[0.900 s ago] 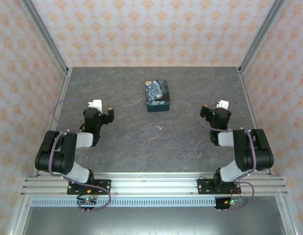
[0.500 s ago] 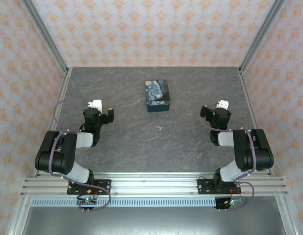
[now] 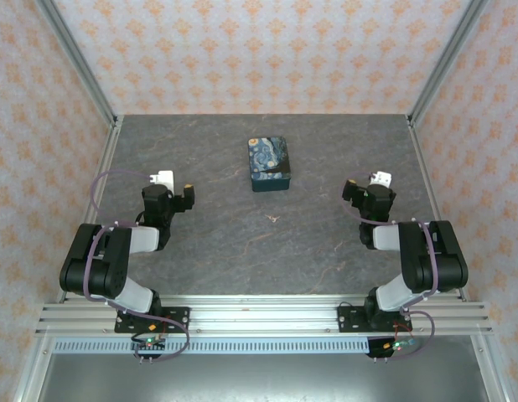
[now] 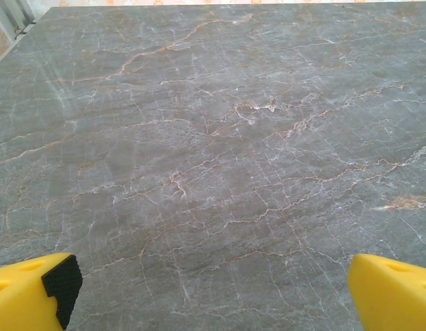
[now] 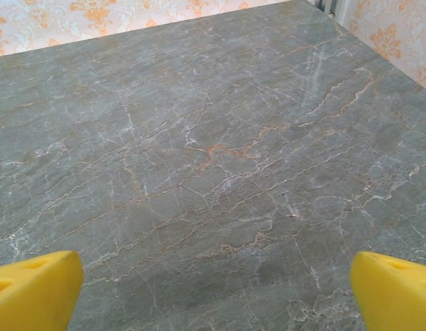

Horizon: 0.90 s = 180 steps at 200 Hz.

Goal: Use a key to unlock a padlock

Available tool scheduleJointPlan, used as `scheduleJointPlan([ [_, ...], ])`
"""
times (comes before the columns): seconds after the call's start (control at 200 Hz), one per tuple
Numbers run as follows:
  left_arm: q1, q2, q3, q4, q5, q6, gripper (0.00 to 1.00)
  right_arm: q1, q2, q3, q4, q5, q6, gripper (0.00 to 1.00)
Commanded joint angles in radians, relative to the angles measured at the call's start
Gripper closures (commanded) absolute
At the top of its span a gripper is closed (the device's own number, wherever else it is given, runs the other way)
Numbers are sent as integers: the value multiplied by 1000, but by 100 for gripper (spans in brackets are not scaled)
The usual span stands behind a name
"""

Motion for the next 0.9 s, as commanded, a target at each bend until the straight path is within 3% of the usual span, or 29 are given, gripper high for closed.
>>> scheduleJointPlan([
  [0.0, 8, -25, 27, -20, -33, -11, 0, -5, -86, 30, -92, 48, 14, 1],
  [0.075, 9, -54, 82, -140, -51, -24, 0, -5, -159, 107, -310, 62, 58, 1],
  [0.165, 8, -74, 166, -296, -46, -22, 0, -6, -184, 186, -461, -19, 124, 1],
  [0.26, 8, -84, 237, -430, -12, -24, 0, -7, -187, 252, -516, -96, 253, 1],
  [0.39, 8, -117, 309, -574, 22, -87, 0, -10, -140, 340, -532, -366, 399, 0],
  [0.551, 1, -147, 432, -767, -3, -247, 0, 4, 20, 450, -501, -548, 584, 10],
  [0.691, -2, -120, 572, -943, 3, -373, 0, 62, 141, 540, -524, -562, 693, 14],
  [0.896, -23, -97, 643, -1007, 43, -453, 0, 194, 258, 646, -575, -473, 761, 15],
])
